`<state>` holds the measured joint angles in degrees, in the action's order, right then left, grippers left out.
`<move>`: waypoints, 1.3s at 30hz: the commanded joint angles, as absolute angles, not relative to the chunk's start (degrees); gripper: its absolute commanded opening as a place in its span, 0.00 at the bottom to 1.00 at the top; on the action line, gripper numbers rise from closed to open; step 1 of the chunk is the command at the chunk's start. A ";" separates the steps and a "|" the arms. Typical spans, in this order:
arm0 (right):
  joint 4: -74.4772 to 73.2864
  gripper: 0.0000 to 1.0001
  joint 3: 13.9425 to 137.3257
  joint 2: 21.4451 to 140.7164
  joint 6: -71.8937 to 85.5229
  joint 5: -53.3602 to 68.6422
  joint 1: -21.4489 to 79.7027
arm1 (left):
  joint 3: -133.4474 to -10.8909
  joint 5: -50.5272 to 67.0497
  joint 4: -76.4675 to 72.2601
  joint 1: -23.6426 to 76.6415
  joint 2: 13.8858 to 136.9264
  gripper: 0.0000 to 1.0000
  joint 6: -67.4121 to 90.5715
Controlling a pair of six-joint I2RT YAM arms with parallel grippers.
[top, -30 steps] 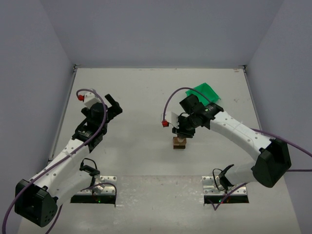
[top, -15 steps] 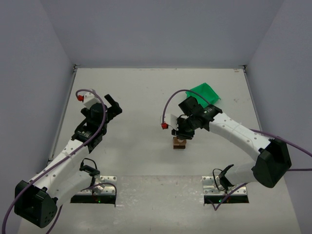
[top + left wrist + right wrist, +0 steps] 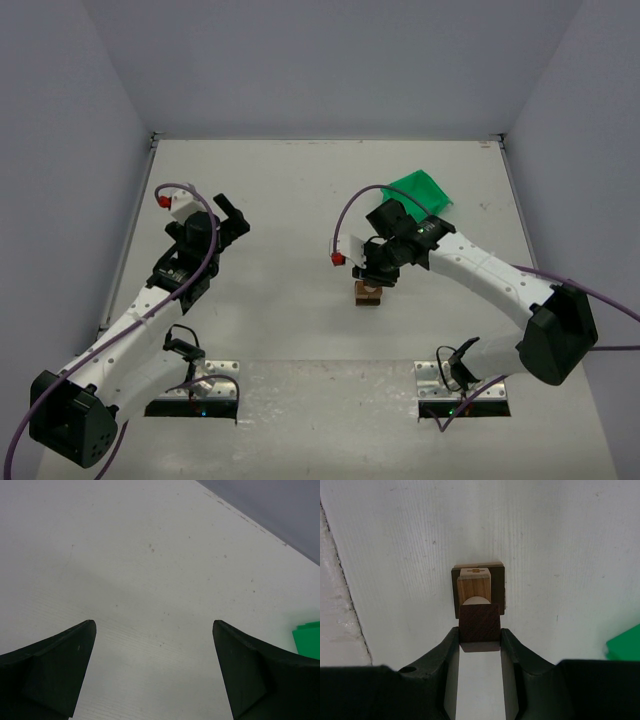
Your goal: Build the wood block tower
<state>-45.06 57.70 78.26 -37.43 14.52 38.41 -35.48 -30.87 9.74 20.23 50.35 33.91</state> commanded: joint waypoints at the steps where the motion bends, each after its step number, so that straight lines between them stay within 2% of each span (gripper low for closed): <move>1: -43.49 0.22 57.71 77.35 -37.40 15.12 38.62 | -37.49 -31.06 8.35 19.60 50.01 1.00 34.01; 13: -42.98 0.23 57.24 77.08 -37.44 15.82 38.67 | -37.09 -31.11 8.35 19.60 49.68 1.00 34.19; 39: -42.54 0.33 57.22 77.26 -37.03 15.08 38.64 | -37.15 -30.18 8.35 19.60 49.78 1.00 34.13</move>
<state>-44.60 57.33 78.26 -37.42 14.94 38.41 -35.48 -30.68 9.74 20.23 50.35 33.91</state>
